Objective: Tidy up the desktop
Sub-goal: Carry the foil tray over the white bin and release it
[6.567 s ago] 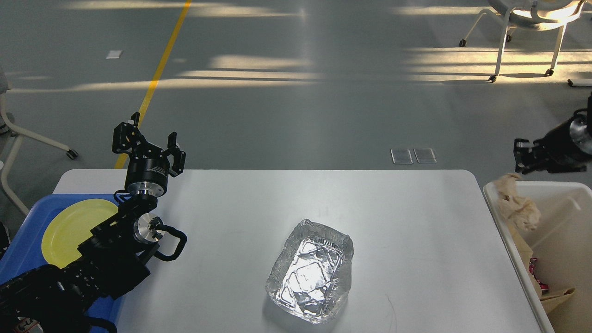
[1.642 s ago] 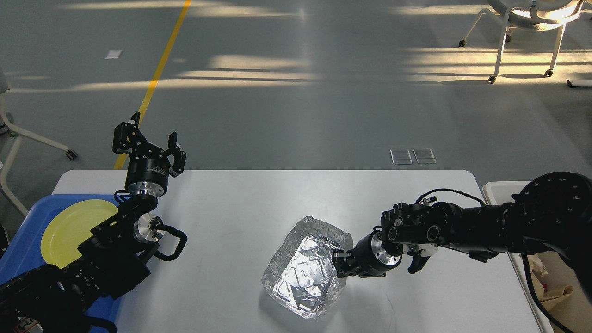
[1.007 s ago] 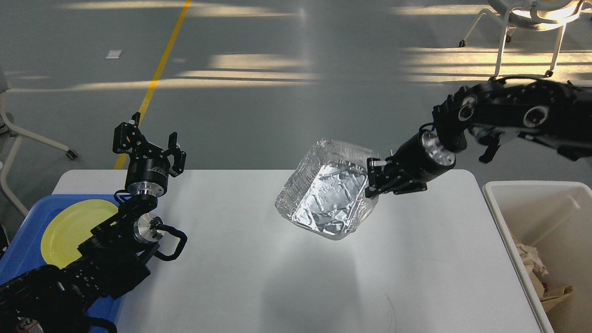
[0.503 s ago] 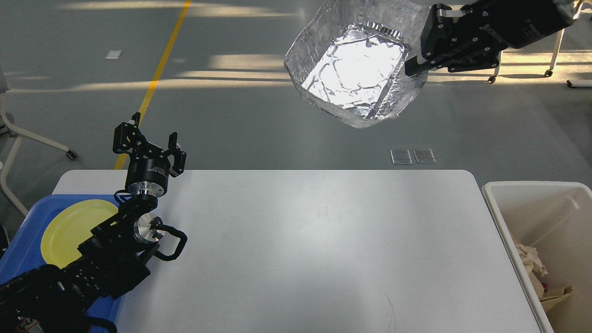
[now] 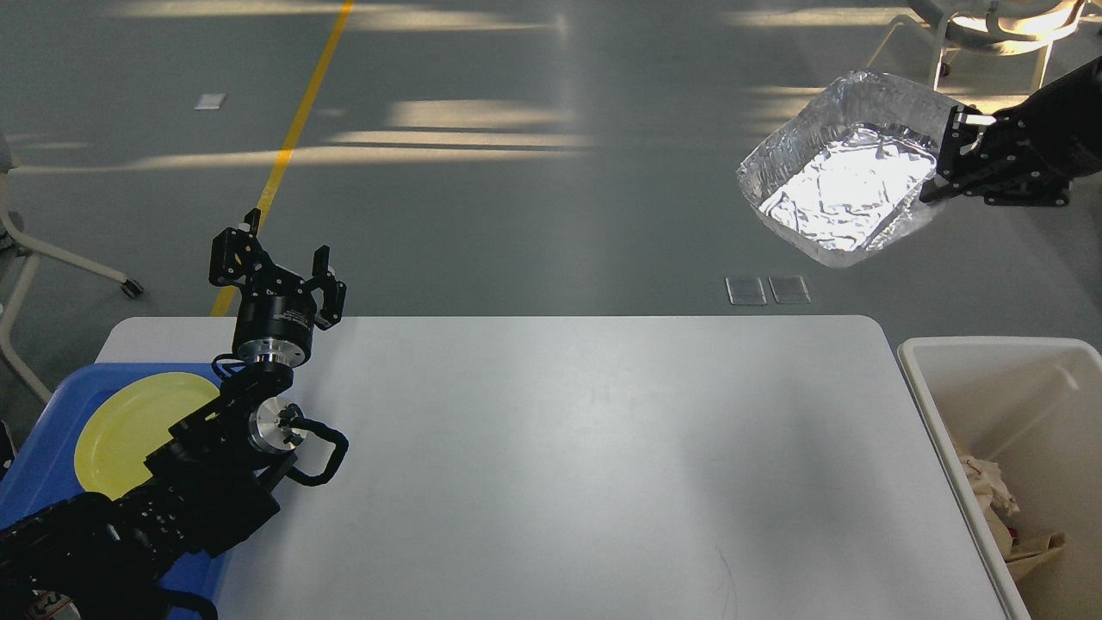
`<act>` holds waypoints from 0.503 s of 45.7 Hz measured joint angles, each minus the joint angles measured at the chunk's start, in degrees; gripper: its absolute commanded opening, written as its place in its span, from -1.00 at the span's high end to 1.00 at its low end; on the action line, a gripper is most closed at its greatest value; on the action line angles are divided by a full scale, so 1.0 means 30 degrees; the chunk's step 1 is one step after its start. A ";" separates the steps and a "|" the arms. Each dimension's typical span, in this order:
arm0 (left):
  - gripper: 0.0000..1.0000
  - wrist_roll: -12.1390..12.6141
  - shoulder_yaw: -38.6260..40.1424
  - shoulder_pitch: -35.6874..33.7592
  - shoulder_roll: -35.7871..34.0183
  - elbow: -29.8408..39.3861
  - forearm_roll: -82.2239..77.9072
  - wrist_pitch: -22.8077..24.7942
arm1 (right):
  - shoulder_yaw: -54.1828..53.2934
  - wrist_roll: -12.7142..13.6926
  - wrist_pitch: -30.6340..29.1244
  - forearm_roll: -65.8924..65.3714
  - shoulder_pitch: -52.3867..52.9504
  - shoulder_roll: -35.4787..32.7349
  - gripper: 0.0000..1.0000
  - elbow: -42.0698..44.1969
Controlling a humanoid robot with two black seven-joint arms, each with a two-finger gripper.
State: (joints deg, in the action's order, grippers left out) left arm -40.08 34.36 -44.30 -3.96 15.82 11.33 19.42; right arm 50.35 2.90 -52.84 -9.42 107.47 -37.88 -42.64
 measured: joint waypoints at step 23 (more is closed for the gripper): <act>-0.94 0.0000 0.0000 0.0000 0.0000 0.0000 0.0001 0.0000 | 0.1044 -0.0006 0.4026 -0.0195 -0.6447 -0.1941 1.00 0.2685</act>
State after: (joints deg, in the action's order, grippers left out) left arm -40.08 34.36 -44.30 -3.95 15.82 11.34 19.42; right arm 53.48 2.88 -40.76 -10.00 88.13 -43.70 -34.59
